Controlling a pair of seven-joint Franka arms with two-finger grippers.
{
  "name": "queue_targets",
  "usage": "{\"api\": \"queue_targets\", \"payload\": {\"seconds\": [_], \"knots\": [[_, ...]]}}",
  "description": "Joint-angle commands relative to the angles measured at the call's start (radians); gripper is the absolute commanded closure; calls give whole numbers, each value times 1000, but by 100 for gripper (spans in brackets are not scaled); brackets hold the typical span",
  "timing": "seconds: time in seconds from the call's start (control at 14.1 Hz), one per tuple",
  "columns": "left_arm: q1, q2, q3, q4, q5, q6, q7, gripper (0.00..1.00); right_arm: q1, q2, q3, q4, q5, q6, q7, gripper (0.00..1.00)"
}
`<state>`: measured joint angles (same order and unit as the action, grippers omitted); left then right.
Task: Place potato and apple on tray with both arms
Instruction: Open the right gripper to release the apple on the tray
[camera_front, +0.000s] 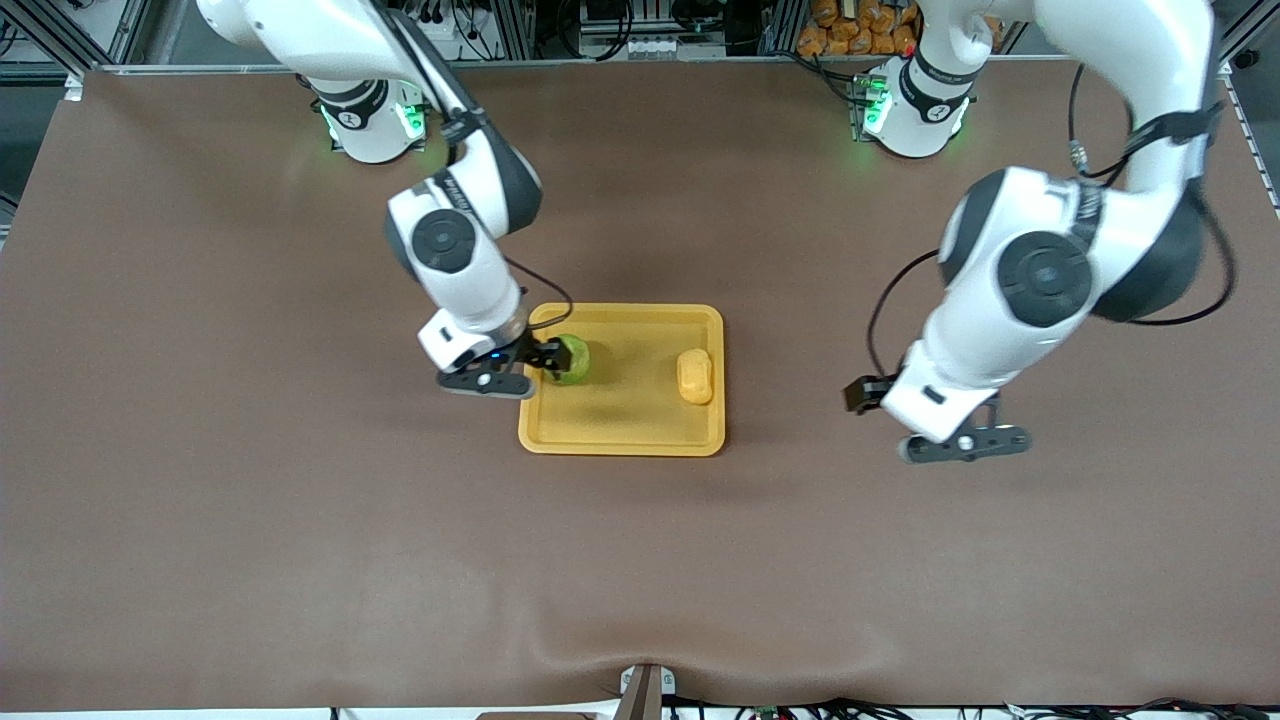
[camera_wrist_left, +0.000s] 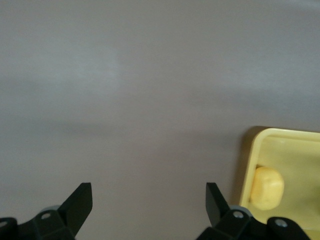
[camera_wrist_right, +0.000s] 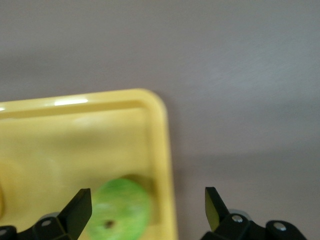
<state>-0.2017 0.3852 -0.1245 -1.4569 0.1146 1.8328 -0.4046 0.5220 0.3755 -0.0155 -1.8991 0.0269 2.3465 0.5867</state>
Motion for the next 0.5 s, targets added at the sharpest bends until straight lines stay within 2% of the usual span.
{"api": "queue_targets", "payload": {"seconds": [0.0,0.43], "knots": [[63,-64,-9,-13,10,-68,91,0,-104,-81,17,-18,5,-94,-137,0],[174,-167,-17,-23,-35,-206,211,0,-308,-240,11,-20,97,-347,-391,0]]}}
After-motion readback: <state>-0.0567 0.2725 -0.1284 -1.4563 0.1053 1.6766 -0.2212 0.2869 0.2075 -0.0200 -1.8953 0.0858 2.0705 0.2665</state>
